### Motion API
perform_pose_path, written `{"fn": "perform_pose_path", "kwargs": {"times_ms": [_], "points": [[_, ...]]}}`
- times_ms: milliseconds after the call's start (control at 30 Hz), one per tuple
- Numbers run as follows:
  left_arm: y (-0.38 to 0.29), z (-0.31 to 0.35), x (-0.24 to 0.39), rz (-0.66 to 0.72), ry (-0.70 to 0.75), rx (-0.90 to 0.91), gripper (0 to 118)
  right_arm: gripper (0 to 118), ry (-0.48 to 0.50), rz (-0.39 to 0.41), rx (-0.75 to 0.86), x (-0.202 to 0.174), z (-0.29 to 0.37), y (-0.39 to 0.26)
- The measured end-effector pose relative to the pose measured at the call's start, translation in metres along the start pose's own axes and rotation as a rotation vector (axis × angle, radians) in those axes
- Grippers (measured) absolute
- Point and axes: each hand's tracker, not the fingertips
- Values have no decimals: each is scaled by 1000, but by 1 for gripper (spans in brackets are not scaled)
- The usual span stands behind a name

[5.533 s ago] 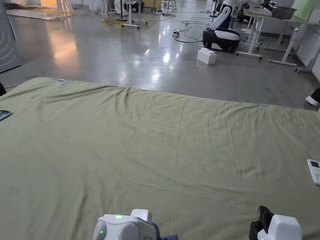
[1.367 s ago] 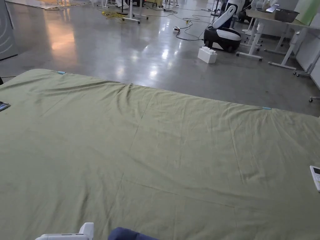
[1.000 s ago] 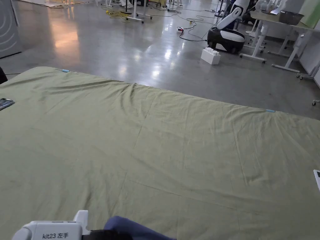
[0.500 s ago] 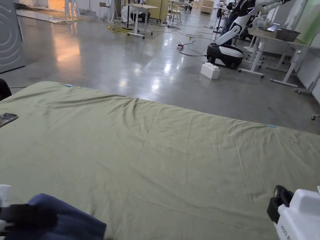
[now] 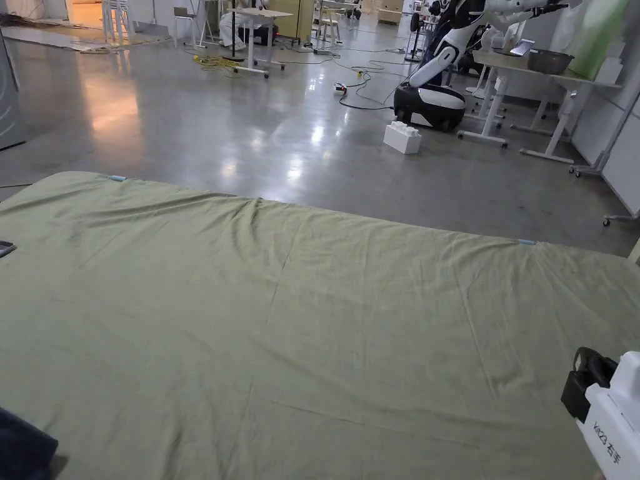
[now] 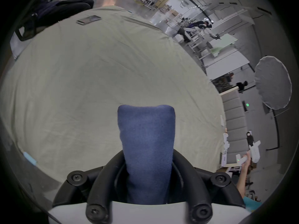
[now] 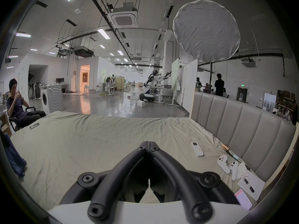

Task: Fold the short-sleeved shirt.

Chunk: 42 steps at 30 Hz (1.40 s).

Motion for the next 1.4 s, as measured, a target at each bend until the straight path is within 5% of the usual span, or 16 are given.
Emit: {"fn": "perform_pose_path", "kwargs": {"times_ms": [233,400,600,733,1400], "points": [[-6,-14,-8,-13,175,25,28,1,25,-8,-11,-12,-4,-6],[0,-22,-20,-40,400,32,69,1,37,-15,-10,-15,-5,-8],[-18,-32,-9,-152,658,71,71,1,51,-14,-15,-17,-3,-14],[-29,-42,3,-163,825,274,71,1,64,-28,-22,-17,-2,-19],[-135,-132,258,-512,336,836,70,1,46,-65,-12,-20,13,-40]]}}
